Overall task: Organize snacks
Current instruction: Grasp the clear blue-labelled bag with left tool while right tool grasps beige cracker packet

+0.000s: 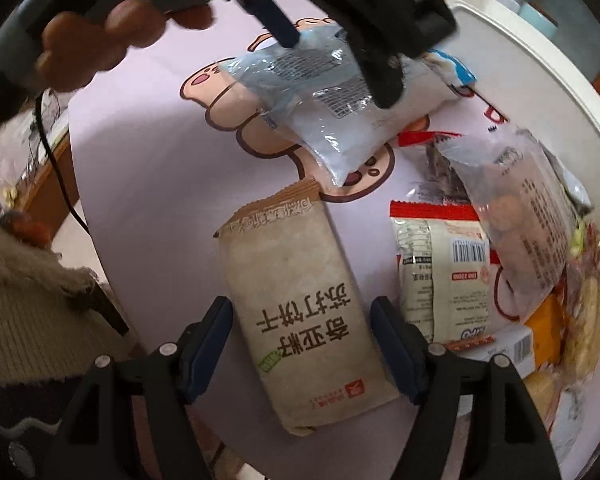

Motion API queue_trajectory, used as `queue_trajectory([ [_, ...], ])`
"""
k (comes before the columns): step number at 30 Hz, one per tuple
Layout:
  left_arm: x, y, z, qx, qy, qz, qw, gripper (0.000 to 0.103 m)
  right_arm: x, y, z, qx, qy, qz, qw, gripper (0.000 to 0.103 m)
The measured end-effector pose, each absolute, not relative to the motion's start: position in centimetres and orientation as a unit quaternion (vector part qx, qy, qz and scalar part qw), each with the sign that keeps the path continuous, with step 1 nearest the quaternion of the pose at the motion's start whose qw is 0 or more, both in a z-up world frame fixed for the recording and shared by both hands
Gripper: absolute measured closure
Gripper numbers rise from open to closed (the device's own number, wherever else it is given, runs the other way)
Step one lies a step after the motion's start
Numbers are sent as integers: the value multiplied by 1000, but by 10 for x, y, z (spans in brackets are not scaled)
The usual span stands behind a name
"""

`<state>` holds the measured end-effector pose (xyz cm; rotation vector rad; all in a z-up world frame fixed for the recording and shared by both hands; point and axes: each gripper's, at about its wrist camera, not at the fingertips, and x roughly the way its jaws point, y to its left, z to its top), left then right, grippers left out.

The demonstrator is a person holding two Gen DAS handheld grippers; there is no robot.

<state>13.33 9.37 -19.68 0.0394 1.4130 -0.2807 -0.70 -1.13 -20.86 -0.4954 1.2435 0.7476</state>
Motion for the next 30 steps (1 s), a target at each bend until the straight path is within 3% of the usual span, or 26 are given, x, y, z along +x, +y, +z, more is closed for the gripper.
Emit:
queue_trajectory([
  [3, 139, 86, -203, 27, 650, -122, 749, 3, -16, -6, -207, -229, 557, 338, 723, 33],
  [6, 145, 77, -211, 44, 656, -108, 746, 3, -18, -4, -207, -220, 557, 331, 729, 43],
  [14, 159, 42, -243, 98, 674, -49, 731, 0, -19, -16, -203, -167, 575, 307, 740, 44],
  [22, 178, 31, -257, 72, 676, -41, 732, 0, -23, -26, -181, -101, 570, 304, 757, 44],
  [30, 142, 74, -234, 65, 667, -51, 740, 14, -6, -57, -147, -63, 552, 289, 780, 44],
])
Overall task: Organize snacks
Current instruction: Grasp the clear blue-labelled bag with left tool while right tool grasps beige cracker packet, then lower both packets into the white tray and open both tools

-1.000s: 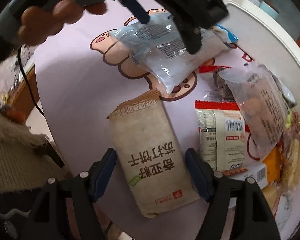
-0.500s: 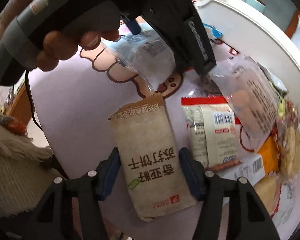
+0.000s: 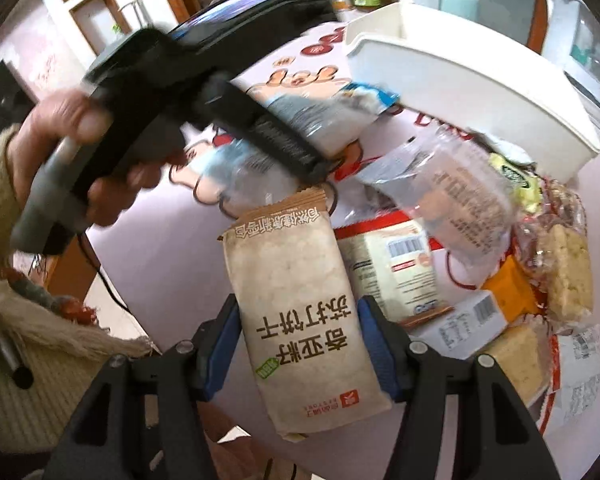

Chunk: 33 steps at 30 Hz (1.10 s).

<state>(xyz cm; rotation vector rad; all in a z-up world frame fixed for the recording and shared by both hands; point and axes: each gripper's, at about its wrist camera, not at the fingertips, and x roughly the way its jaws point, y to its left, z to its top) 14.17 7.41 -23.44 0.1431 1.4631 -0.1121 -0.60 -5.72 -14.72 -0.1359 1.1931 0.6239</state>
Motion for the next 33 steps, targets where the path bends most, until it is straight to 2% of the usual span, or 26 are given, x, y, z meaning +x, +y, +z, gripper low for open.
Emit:
queue_trajectory([
  [2, 137, 80, -231, 56, 667, -56, 741, 16, -5, -67, -144, -50, 549, 279, 787, 44],
  [5, 129, 87, -213, 52, 656, -62, 750, 39, 3, -80, -137, -27, 544, 258, 798, 44],
  [14, 134, 99, -116, 29, 580, -111, 807, 42, 80, -123, -82, 33, 493, 191, 848, 44],
  [20, 167, 64, -55, 29, 523, -137, 841, 42, 155, -140, -51, 74, 470, 131, 870, 44],
  [29, 231, 25, -27, 27, 470, -140, 871, 41, 242, -174, -45, 130, 461, 38, 877, 40],
  [32, 248, 18, -31, 33, 459, -138, 877, 39, 256, -181, -49, 150, 461, 36, 874, 39],
  [33, 257, 16, -35, 35, 461, -132, 877, 36, 259, -182, -49, 150, 463, 35, 873, 35],
])
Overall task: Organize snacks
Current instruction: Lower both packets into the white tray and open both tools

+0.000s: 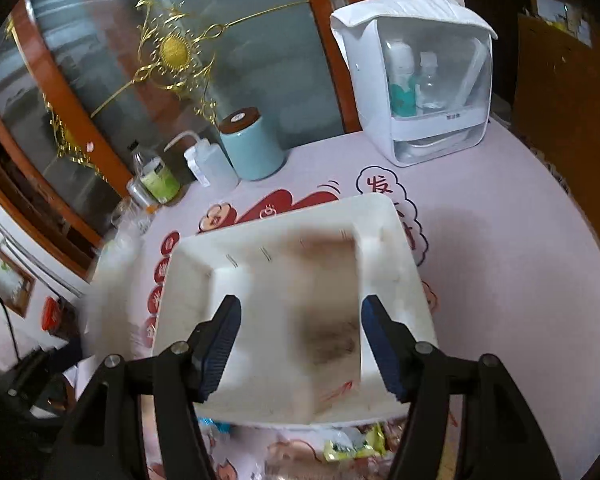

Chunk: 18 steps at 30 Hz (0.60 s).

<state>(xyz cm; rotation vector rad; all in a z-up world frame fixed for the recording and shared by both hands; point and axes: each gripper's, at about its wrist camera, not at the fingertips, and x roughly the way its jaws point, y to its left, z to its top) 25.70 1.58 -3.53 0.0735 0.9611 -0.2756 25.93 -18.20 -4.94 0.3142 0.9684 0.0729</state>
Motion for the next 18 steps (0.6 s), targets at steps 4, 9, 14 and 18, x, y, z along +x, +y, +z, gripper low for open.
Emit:
queue_trajectory([
  [4, 277, 16, -48, 24, 466, -118, 877, 11, 260, -182, -52, 143, 467, 28, 872, 32],
  [9, 283, 25, -53, 9, 474, -102, 874, 11, 246, -182, -55, 123, 480, 30, 868, 31],
  [14, 266, 28, -43, 11, 461, -107, 881, 11, 220, -184, -49, 108, 483, 26, 868, 31],
  [18, 243, 28, -31, 14, 443, -121, 888, 11, 201, -186, -48, 104, 517, 22, 849, 31],
])
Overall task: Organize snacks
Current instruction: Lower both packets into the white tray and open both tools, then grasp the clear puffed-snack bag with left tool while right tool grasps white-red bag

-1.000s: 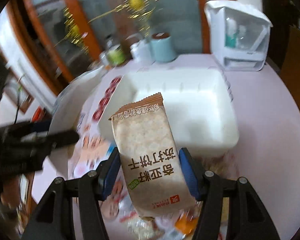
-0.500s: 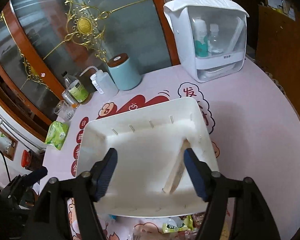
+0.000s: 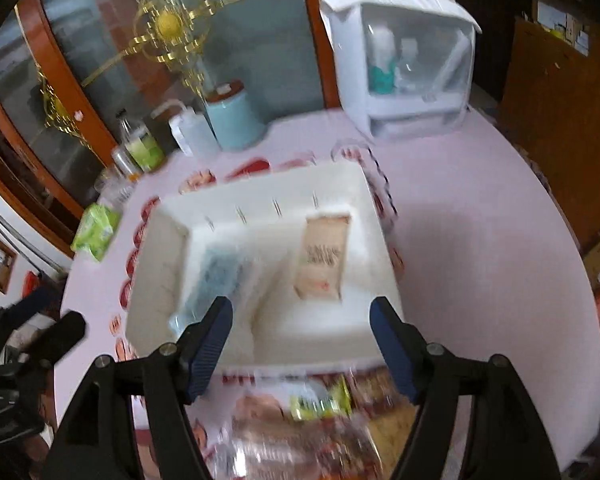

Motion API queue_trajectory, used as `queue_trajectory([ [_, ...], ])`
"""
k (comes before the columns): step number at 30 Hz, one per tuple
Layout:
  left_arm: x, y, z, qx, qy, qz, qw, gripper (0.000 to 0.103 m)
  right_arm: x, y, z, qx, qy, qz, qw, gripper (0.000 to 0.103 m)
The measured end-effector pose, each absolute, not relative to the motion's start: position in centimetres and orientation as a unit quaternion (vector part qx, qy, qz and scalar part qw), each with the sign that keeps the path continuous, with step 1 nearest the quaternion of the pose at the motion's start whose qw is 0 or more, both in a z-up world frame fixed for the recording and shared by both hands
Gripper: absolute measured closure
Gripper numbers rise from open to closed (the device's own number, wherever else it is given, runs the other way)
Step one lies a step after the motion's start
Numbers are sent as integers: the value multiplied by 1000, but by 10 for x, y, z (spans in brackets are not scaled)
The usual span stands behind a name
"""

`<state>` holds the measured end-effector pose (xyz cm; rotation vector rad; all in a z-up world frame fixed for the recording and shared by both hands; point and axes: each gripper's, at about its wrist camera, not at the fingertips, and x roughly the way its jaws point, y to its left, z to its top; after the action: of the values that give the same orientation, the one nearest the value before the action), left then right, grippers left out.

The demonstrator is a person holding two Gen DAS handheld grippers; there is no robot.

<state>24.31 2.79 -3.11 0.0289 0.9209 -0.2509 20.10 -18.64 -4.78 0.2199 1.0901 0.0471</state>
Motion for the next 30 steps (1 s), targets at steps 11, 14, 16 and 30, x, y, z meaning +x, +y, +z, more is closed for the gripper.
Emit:
queue_trajectory([
  [11, 162, 23, -1, 21, 389, -157, 908, 11, 116, -196, -17, 86, 458, 17, 884, 31],
  [14, 143, 18, 3, 19, 389, -160, 907, 11, 102, -195, -12, 83, 457, 22, 885, 31],
  [16, 131, 13, 4, 17, 390, -168, 905, 11, 97, -193, -9, 80, 454, 27, 887, 31],
  [30, 93, -2, -8, 0, 413, -163, 896, 11, 65, -197, -12, 44, 449, -4, 893, 31],
])
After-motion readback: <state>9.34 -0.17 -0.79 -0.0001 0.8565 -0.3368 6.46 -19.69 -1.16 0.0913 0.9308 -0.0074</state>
